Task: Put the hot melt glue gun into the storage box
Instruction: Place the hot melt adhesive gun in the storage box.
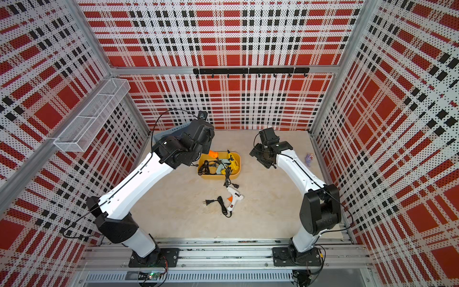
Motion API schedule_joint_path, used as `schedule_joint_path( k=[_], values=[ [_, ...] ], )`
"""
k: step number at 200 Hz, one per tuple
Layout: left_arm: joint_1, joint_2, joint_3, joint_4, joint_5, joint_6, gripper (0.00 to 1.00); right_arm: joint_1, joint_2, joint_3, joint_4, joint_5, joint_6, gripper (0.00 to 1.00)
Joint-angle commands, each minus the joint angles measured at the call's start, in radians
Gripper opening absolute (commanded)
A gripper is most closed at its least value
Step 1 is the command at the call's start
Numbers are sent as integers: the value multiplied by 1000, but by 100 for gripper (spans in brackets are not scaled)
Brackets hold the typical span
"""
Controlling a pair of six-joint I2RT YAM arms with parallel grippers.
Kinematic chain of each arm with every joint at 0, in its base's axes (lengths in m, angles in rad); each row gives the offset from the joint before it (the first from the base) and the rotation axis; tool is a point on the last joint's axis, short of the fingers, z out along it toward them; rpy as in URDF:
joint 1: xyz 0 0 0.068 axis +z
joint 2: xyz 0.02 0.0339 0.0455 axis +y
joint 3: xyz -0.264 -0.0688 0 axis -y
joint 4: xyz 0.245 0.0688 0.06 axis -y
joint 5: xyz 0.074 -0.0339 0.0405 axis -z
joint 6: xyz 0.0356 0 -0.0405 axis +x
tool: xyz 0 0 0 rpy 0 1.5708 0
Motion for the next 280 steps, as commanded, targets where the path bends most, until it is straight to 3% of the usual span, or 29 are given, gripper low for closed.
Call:
schedule_joint_path(
  k=[1,37,52,90,130,155,186,234,280],
  values=[
    [-53,-24,-72,311,-187,419,10,-15,1,-7,-1,7,-19,71],
    [-74,-120,-416,904,-227,989,1,-42,-28,-52,2,4,-26,72],
    [-55,-127,-476,1069,-203,1117,0,-55,-45,-80,5,2,-27,72],
    [14,-73,-387,1196,-124,1221,0,-85,-84,-135,2,-2,-36,72],
    [56,-9,-205,1145,-24,1284,0,-103,-102,-152,1,-4,-39,72],
    [83,10,-176,1110,62,1311,0,-106,-106,-155,3,-8,-40,72],
    [115,15,-276,1106,139,1326,0,-112,-112,-165,6,-16,-45,72],
    [122,-8,-533,1113,166,1310,0,-132,-144,-202,10,-17,-42,72],
    [125,-32,-642,1013,230,1341,0,-142,-171,-241,13,-19,-42,72]
  ],
)
